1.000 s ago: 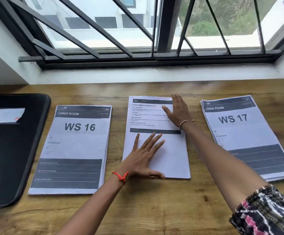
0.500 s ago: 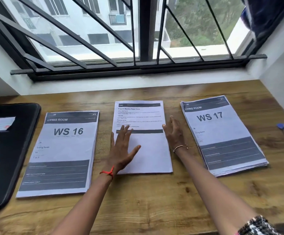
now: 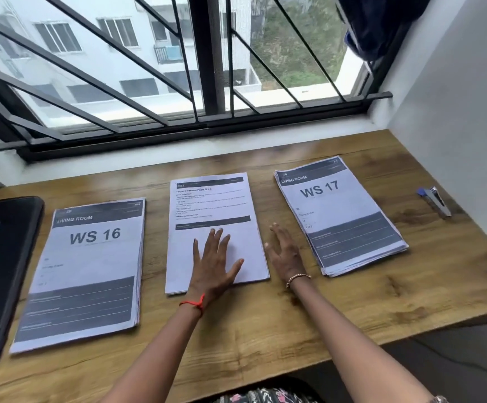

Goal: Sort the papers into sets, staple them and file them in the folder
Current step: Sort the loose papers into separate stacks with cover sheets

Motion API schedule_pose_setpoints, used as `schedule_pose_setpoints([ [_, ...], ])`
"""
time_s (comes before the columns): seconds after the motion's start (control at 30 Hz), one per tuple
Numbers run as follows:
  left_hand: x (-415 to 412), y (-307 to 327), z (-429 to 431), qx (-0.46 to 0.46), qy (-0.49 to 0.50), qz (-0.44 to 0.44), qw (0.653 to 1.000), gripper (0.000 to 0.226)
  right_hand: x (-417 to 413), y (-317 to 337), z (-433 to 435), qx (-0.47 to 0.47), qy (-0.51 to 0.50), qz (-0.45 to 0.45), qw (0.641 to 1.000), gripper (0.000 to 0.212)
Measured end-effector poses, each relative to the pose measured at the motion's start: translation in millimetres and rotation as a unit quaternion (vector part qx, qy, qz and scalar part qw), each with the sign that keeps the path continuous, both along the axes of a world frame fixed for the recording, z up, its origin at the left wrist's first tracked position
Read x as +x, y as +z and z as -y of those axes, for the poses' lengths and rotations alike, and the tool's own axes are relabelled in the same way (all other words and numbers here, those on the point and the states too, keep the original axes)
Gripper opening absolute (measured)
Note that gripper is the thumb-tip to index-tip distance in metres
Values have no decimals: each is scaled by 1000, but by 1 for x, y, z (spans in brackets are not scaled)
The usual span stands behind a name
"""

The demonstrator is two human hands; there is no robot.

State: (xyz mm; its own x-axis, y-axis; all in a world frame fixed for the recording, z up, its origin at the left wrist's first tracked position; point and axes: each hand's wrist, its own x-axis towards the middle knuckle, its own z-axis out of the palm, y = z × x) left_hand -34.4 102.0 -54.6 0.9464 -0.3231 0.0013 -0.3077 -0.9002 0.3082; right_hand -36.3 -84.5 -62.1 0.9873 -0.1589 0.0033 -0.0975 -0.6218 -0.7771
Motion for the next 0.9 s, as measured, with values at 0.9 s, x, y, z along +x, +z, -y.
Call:
schedule_pose_setpoints([
  [0.9,-14,48,87,-215,-94,-21,972,46,-22,83,101,-134,36,-55,989,20],
])
